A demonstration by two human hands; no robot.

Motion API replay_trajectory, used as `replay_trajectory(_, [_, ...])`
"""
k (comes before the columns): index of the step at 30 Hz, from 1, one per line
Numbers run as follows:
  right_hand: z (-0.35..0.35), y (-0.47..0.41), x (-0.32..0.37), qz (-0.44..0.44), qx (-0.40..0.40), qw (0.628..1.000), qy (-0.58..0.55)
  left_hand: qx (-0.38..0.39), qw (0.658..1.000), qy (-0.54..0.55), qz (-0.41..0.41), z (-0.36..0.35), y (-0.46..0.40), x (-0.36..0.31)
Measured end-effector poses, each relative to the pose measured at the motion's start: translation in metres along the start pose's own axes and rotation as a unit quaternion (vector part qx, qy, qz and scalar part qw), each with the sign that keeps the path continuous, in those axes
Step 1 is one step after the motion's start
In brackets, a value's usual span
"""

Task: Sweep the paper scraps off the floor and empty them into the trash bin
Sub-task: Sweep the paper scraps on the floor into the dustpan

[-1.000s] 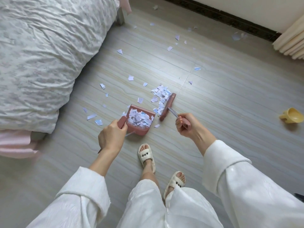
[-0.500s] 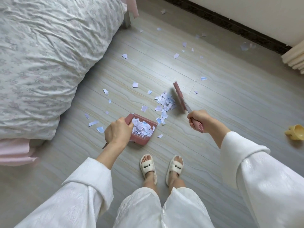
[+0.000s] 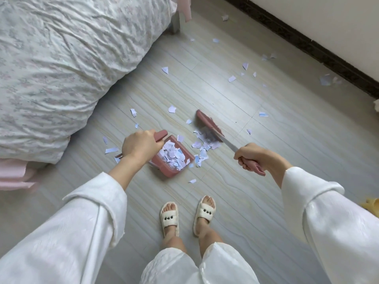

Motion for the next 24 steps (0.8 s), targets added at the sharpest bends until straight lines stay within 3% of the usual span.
replay_trajectory(5, [0.005,0.002,0.01,0.015,0.062,0.996,0.058,0.007,0.998,-0.02,-0.052,0.0,-0.022,-0.022])
replay_trajectory(12, [0.015,0.023,0.015,0.04,0.118,0.991,0.054,0.007,0.995,-0.037,-0.097,-0.001,-0.017,-0.038])
replay_trajectory(18, [0.024,0.04,0.0,0.056,0.058,0.996,0.035,0.021,0.995,-0.041,-0.092,-0.002,-0.003,-0.032])
replay_trajectory(24, [0.012,0.053,-0.028,0.004,-0.007,1.0,-0.011,0.032,0.994,-0.038,-0.095,0.008,0.023,-0.004])
Point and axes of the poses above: each hand's wrist, its own y-axis away from the middle knuckle, its own z-axis out of the back of the hand, x = y × z, the point moved 7 cm from there along -y, towards the middle knuckle, and after that the axes turned 14 degrees about -x, right-handed, at the moved point
